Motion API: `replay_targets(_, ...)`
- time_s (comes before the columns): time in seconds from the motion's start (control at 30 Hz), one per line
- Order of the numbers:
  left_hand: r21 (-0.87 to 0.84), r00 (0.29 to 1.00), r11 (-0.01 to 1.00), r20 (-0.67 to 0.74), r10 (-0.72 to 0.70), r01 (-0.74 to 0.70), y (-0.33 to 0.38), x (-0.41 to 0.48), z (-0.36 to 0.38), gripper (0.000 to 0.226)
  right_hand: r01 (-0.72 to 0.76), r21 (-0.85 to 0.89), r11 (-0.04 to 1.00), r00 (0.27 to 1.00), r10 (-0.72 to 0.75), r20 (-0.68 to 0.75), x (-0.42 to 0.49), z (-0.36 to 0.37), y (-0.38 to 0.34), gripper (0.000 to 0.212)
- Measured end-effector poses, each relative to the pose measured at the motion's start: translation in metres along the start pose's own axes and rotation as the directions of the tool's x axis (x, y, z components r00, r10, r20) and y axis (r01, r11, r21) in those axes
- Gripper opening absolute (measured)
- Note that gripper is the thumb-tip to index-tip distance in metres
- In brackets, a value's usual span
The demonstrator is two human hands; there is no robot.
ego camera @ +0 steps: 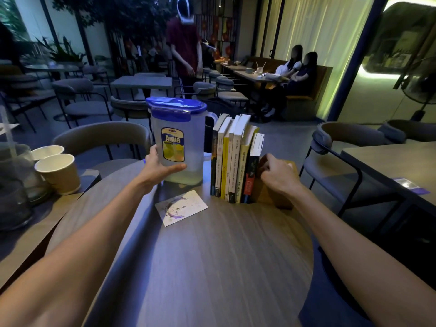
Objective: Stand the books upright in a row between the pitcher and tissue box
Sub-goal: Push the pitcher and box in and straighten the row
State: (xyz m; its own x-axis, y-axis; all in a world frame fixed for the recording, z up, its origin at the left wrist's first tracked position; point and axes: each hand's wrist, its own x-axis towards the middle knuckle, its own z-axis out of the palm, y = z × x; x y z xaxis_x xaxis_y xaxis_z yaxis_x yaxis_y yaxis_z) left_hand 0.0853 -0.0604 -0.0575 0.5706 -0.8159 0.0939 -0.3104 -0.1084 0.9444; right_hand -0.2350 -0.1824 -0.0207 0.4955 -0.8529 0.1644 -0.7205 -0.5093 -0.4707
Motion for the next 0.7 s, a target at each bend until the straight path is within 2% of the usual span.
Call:
replay_targets(0.23,-0.03,0.999,0.999,-0.038,0.028,-0.029,-0.004,-0.007,0.007,0.125,0.018,0.017,1.0,0.999,-0.018,0.032,-0.002,-0.001,-0.005,0.023)
replay_targets(0.37,-0.101,0.997,0.993,-0.065,0.05,-0.057,-0.007,-0.01,0.01,0.113,0.032,0.036,0.999,0.997,-0.035,0.069,-0.002,-0.003,-0.012,0.042)
replay_targets(0.5,-0.083,0.994,0.994,-0.09,0.065,-0.073,-0.009,-0.013,0.008,0.102,0.047,0.06,0.997,0.997,-0.05,0.061,0.0,0.003,-0.017,0.049)
replay_targets(0.57,-0.074,0.993,0.995,-0.099,0.063,-0.071,-0.01,-0.015,0.004,0.098,0.054,0.057,0.997,0.997,-0.057,0.053,0.003,0.006,-0.02,0.044)
replay_targets(0.7,-0.069,0.989,0.997,-0.145,0.028,-0.038,-0.005,-0.02,0.002,0.089,0.069,0.03,0.997,0.997,-0.07,0.031,0.008,0.011,-0.017,0.022)
